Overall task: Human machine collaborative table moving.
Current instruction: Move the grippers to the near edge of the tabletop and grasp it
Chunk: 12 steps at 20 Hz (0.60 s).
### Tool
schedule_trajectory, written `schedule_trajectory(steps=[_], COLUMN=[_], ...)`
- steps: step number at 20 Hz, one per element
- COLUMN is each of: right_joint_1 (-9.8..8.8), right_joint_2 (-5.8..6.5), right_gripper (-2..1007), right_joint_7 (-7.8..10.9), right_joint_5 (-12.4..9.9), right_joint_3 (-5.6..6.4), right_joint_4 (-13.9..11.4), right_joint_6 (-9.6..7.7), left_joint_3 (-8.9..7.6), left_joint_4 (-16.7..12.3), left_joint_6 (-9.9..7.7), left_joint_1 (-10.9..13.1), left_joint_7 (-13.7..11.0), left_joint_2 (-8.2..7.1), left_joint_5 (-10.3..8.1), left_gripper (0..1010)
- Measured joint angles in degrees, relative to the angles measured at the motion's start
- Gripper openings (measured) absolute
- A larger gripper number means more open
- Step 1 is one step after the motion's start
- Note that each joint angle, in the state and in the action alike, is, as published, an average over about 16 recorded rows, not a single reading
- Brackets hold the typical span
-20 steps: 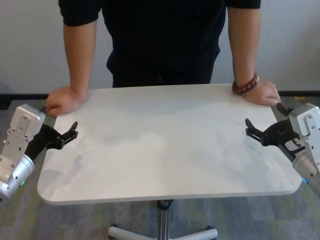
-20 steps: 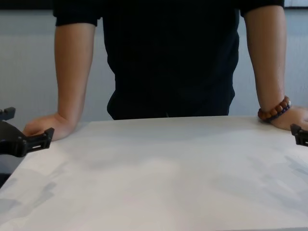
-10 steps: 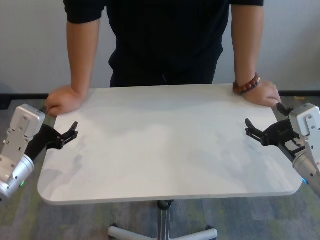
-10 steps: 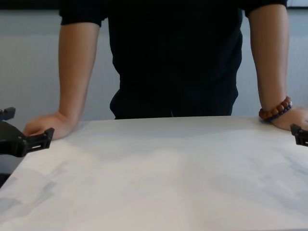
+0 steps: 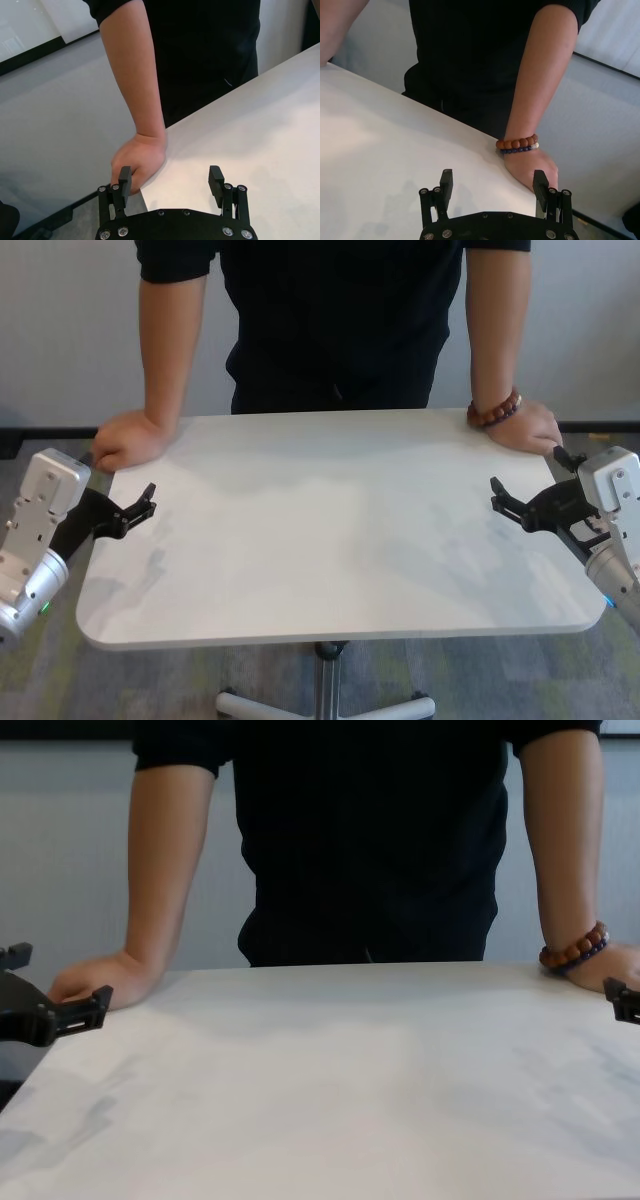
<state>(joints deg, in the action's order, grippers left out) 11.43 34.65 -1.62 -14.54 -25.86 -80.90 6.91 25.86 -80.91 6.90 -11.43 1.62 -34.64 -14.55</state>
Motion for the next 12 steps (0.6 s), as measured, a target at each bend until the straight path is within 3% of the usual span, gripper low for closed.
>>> schedule_trajectory(steps=[12], right_joint_1=[0.0], right_joint_2=[0.0], right_gripper=[1005], right_joint_7=[0.0], right_joint_5=[0.0], right_joint_3=[0.0], right_joint_4=[0.0], right_joint_6=[0.0], left_joint_3=[0.0], left_joint_4=[0.0], left_joint_6=[0.0], left_joint_1=[0.0], left_joint_7=[0.0], left_joint_2=[0.0], left_joint_5=[0.0], left_gripper=[1000])
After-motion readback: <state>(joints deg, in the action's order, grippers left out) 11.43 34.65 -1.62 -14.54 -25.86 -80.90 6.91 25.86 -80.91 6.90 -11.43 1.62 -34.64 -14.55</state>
